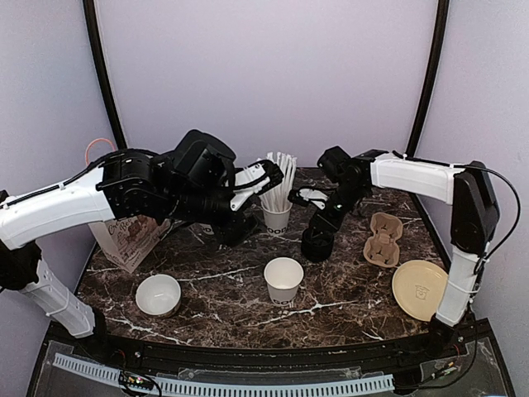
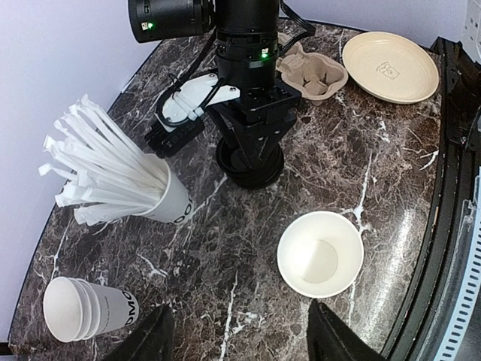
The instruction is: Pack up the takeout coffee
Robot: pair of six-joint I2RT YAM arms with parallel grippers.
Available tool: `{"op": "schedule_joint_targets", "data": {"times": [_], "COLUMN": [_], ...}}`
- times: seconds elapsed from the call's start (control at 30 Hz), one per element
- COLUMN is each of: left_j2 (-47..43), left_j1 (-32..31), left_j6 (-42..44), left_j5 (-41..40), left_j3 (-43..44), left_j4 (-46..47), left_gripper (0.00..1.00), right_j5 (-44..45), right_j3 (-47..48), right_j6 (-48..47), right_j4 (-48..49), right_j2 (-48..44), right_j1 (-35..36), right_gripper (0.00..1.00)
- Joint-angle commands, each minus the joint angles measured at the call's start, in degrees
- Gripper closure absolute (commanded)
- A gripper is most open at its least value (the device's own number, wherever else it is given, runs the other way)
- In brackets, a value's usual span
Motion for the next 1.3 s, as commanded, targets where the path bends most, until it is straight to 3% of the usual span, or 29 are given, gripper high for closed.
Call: {"op": "schedule_joint_targets", "data": {"times": [0.0, 0.67, 0.97, 1.27], "left_j2": [-0.9, -0.6, -0.2, 0.1], "left_j1": [-0.2, -0.1, -0.1, -0.1], "left_j6": [-1.6, -0.7, -0.3, -0.3], "left_j5": [-1.5, -3.4, -3.2, -3.2], "left_j3": [-1.1, -2.4, -2.6, -3.0], "left_j4": [1.3, 0.1, -0.3, -0.5], "left_gripper": [0.37, 0.37, 0.37, 0.37], "right_j5": [4.6, 6.3, 6.6, 6.4], "right_j3": [3.4, 7.7, 8.3, 8.2], "right_j6": [2.4, 4.7, 5.3, 5.8], "right_j4": [-3.2, -4.8, -4.8, -4.9], "right_j2": [2.4, 8.8, 9.5, 9.5], "right_j1": [2.5, 4.0, 4.0, 4.1], "right_gripper": [0.49, 0.61, 0.77, 0.64]}}
